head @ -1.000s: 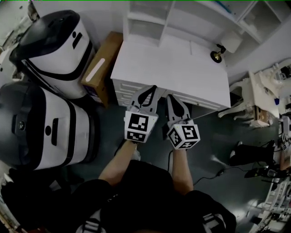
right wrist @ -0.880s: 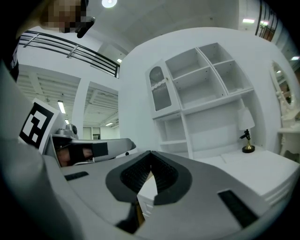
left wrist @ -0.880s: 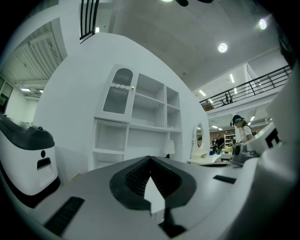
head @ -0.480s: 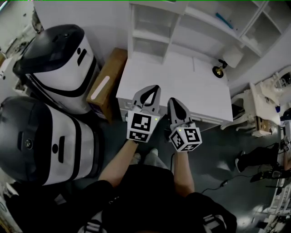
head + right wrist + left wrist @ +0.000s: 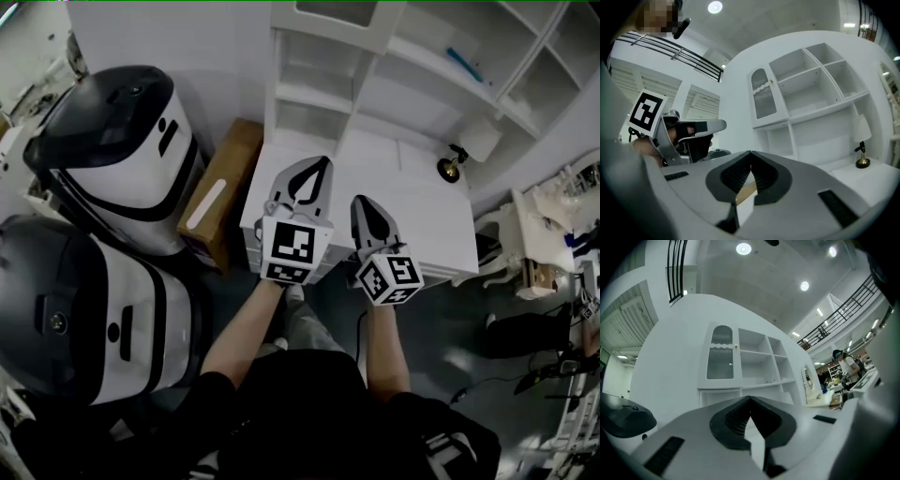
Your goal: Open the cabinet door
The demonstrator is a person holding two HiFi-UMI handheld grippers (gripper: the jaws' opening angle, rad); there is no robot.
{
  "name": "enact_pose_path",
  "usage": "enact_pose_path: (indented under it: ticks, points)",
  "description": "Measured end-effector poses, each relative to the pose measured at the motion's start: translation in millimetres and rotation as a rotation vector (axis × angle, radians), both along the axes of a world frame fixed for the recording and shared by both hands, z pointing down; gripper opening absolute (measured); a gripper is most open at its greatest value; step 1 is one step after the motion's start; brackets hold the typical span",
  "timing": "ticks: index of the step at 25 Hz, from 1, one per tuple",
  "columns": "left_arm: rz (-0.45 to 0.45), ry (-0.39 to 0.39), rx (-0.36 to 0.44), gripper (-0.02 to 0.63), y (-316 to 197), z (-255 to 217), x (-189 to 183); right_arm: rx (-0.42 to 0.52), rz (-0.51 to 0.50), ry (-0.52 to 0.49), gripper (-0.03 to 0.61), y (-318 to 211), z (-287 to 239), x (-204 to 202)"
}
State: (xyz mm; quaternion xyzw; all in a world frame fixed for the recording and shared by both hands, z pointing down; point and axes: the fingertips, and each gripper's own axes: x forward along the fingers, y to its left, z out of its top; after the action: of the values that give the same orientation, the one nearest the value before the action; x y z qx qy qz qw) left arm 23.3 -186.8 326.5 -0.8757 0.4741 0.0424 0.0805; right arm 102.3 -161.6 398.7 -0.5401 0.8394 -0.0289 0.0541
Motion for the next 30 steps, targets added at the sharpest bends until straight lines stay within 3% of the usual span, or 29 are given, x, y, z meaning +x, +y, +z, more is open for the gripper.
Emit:
enact_pose_path:
  ticks: [7, 22, 30]
  points:
    - [-0.043, -0.014, 0.049, 0.008, -56, -31, -22, 0.09, -0.006, -0.02, 0.02, -55, -40, 2]
    - [0.049, -0.015, 0.122, 0.008, -143, -77, 31, 0.226, 0.001, 0.048, 0.02, -148, -103, 20]
    - [0.049, -0.026, 0.169, 0.008, -180, -107, 52, 0.301, 0.001, 0.064, 0.02, -184, -138, 34]
